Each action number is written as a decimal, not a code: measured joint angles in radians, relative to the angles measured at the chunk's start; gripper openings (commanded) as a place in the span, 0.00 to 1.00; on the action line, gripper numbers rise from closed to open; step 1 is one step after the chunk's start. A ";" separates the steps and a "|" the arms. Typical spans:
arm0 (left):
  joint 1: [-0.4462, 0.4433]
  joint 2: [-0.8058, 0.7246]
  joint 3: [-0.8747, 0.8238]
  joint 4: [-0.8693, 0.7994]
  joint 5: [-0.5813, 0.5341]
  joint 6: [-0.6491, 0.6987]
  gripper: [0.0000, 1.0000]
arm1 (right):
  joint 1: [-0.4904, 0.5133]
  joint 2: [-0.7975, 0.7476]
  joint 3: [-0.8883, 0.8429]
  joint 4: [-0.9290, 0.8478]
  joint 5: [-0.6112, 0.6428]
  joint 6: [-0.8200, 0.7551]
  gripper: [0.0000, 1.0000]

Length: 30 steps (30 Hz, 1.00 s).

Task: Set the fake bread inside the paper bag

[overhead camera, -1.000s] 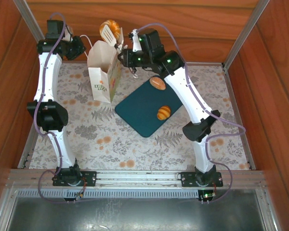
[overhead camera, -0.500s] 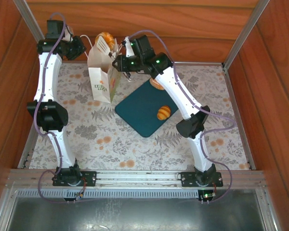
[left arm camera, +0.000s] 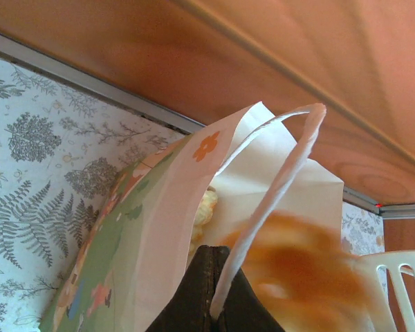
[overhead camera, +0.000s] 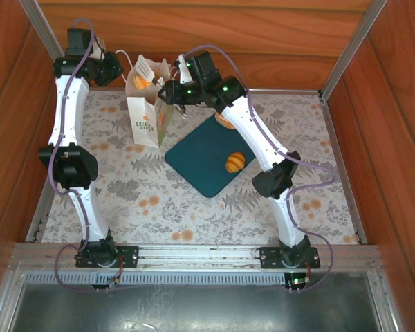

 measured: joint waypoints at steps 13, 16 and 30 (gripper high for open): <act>0.000 0.000 0.000 0.000 0.000 0.000 0.00 | 0.000 -0.008 0.000 0.011 -0.008 0.023 0.53; 0.000 0.000 0.000 0.000 0.000 0.000 0.00 | 0.000 -0.027 0.000 0.015 -0.007 0.024 0.52; 0.000 0.000 0.000 0.000 0.000 0.000 0.00 | -0.050 -0.420 -0.245 0.024 0.088 -0.016 0.49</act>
